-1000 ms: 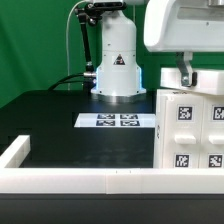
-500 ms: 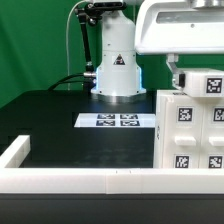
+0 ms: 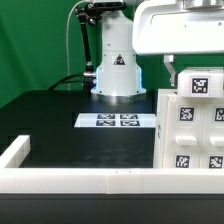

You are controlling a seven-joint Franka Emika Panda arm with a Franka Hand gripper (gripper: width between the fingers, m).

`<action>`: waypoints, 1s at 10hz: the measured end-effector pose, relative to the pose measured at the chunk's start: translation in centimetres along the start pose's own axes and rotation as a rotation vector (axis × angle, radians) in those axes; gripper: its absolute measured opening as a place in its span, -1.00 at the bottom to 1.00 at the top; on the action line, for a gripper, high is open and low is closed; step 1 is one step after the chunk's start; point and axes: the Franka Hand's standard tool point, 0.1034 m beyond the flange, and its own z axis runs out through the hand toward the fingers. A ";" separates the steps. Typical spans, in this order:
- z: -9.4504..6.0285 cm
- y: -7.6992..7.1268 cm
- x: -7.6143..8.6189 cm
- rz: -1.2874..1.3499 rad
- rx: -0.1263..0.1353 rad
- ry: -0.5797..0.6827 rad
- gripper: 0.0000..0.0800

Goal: Assemble cabinet

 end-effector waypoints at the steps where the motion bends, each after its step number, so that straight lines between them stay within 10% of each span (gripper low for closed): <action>1: 0.1 0.4 0.1 0.202 0.010 0.018 0.42; 10: 0.0 1.4 -0.3 1.424 0.055 -0.022 0.42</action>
Offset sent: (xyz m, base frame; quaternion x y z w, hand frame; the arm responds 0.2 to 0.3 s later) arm -0.0166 -0.0002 -0.0064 -0.0354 0.0120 0.3669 0.9295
